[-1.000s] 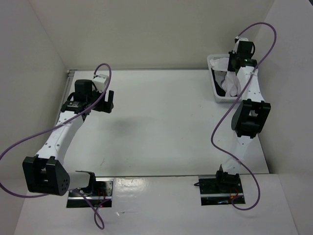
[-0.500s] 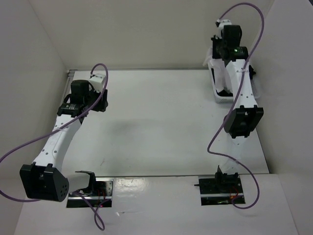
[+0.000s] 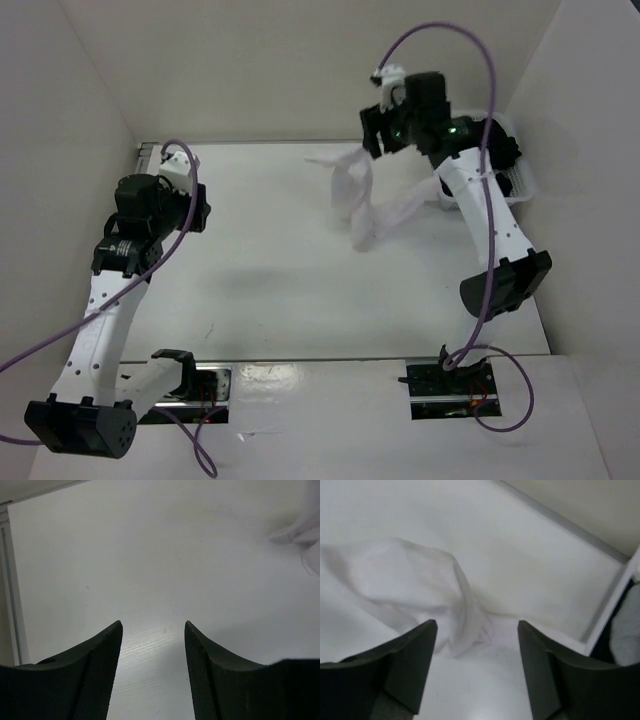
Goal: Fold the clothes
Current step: Move the tank top to the center of the board, then flatten the tank top out
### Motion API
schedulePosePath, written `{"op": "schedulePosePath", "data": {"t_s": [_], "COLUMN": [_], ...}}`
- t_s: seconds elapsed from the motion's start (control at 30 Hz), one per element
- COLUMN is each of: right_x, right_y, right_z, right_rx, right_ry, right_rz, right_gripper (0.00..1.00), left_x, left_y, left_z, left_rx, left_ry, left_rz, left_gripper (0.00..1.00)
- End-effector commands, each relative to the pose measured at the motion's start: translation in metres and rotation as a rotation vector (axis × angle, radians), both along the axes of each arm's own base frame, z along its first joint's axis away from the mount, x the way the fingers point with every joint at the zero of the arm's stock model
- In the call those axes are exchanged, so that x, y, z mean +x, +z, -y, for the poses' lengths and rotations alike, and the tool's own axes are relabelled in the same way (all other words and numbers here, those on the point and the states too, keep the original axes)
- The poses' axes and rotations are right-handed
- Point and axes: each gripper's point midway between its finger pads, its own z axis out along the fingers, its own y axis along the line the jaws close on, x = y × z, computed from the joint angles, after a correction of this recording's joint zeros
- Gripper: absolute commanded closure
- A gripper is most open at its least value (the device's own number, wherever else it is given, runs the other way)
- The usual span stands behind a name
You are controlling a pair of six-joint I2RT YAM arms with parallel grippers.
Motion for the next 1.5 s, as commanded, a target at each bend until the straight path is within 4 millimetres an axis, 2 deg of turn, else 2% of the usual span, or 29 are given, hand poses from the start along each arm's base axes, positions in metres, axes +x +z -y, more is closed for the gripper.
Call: {"op": "schedulePosePath", "data": {"t_s": [0.0, 0.07, 0.1, 0.17, 0.2, 0.27, 0.3, 0.37, 0.4, 0.5, 0.6, 0.63, 0.67, 0.7, 0.73, 0.77, 0.87, 0.93, 1.0, 1.1, 1.13, 1.17, 1.2, 1.27, 1.3, 1.37, 1.4, 1.43, 1.47], "right_x": [-0.035, -0.042, -0.054, -0.058, -0.063, -0.065, -0.071, -0.073, -0.077, -0.076, -0.075, -0.075, -0.069, -0.069, -0.069, -0.061, -0.050, -0.044, -0.041, -0.031, -0.027, -0.027, -0.022, -0.020, -0.008, -0.006, 0.004, 0.002, 0.003], "right_y": [-0.102, -0.111, -0.125, -0.135, -0.153, -0.166, -0.185, -0.199, -0.208, -0.218, -0.233, -0.247, -0.247, -0.253, -0.268, -0.268, -0.286, -0.289, -0.303, -0.314, -0.310, -0.315, -0.307, -0.297, -0.275, -0.248, -0.209, -0.195, -0.170], "right_z": [-0.011, -0.009, 0.000, 0.011, 0.023, 0.033, 0.040, 0.047, 0.055, 0.051, 0.036, 0.026, 0.020, 0.016, 0.007, 0.001, -0.008, -0.015, -0.017, -0.020, -0.022, -0.026, -0.028, -0.039, -0.045, -0.053, -0.067, -0.069, -0.075], "right_rx": [-0.174, -0.216, -0.242, -0.280, -0.333, -0.365, -0.399, -0.419, -0.425, -0.381, -0.317, -0.297, -0.282, -0.271, -0.268, -0.258, -0.258, -0.255, -0.265, -0.270, -0.270, -0.278, -0.275, -0.278, -0.279, -0.298, -0.276, -0.283, -0.266], "right_ry": [0.071, 0.064, 0.062, 0.035, 0.004, -0.030, -0.045, -0.053, -0.064, -0.047, 0.011, 0.053, 0.069, 0.076, 0.108, 0.117, 0.137, 0.139, 0.140, 0.127, 0.127, 0.136, 0.136, 0.155, 0.146, 0.157, 0.165, 0.166, 0.172], "right_rz": [-0.178, -0.139, -0.158, -0.151, -0.177, -0.183, -0.216, -0.232, -0.250, -0.255, -0.313, -0.356, -0.358, -0.384, -0.425, -0.422, -0.475, -0.484, -0.512, -0.526, -0.525, -0.539, -0.532, -0.522, -0.472, -0.430, -0.343, -0.336, -0.291], "right_gripper": [0.23, 0.17, 0.14, 0.10, 0.10, 0.10, 0.10, 0.10, 0.10, 0.10, 0.10, 0.10, 0.10, 0.11, 0.13, 0.13, 0.17, 0.18, 0.23, 0.39, 0.46, 0.64, 0.82, 0.95, 1.00, 1.00, 1.00, 1.00, 1.00], "left_x": [-0.009, -0.009, -0.009, -0.007, -0.006, -0.004, 0.002, 0.009, 0.017, 0.035, 0.034, 0.031, 0.025, 0.024, 0.017, 0.010, -0.009, -0.017, -0.020, -0.020, -0.021, -0.021, -0.022, -0.020, -0.020, -0.020, -0.020, -0.020, -0.020], "left_y": [-0.015, -0.015, -0.017, -0.022, -0.031, -0.041, -0.051, -0.058, -0.074, -0.083, -0.087, -0.087, -0.078, -0.074, -0.076, -0.062, -0.051, -0.043, -0.041, -0.038, -0.036, -0.036, -0.040, -0.038, -0.038, -0.038, -0.038, -0.038, -0.038], "left_z": [0.009, 0.011, 0.015, 0.020, 0.025, 0.036, 0.040, 0.054, 0.058, 0.070, 0.070, 0.065, 0.061, 0.056, 0.050, 0.046, 0.036, 0.028, 0.020, 0.014, 0.012, 0.012, 0.012, 0.013, 0.013, 0.013, 0.011, 0.011, 0.011], "left_rx": [-0.011, -0.009, -0.012, -0.017, -0.023, -0.020, -0.020, -0.004, 0.011, 0.002, -0.004, -0.006, -0.008, -0.006, -0.008, 0.001, 0.019, 0.025, 0.023, 0.014, 0.007, 0.007, 0.007, 0.007, 0.007, 0.007, 0.011, 0.011, 0.011], "left_ry": [-0.065, -0.082, -0.108, -0.138, -0.168, -0.212, -0.224, -0.266, -0.264, -0.259, -0.253, -0.241, -0.232, -0.216, -0.204, -0.188, -0.151, -0.122, -0.099, -0.084, -0.082, -0.082, -0.082, -0.082, -0.082, -0.082, -0.074, -0.074, -0.074], "left_rz": [-0.036, -0.034, -0.041, -0.057, -0.090, -0.124, -0.161, -0.191, -0.243, -0.300, -0.328, -0.326, -0.297, -0.275, -0.273, -0.223, -0.166, -0.118, -0.106, -0.097, -0.088, -0.088, -0.097, -0.088, -0.088, -0.088, -0.088, -0.088, -0.088], "left_gripper": [0.39, 0.39, 0.38, 0.38, 0.38, 0.38, 0.40, 0.50, 0.53, 0.65, 0.67, 0.65, 0.60, 0.52, 0.37, 0.31, 0.18, 0.16, 0.14, 0.14, 0.14, 0.14, 0.14, 0.14, 0.14, 0.14, 0.14, 0.16, 0.16]}}
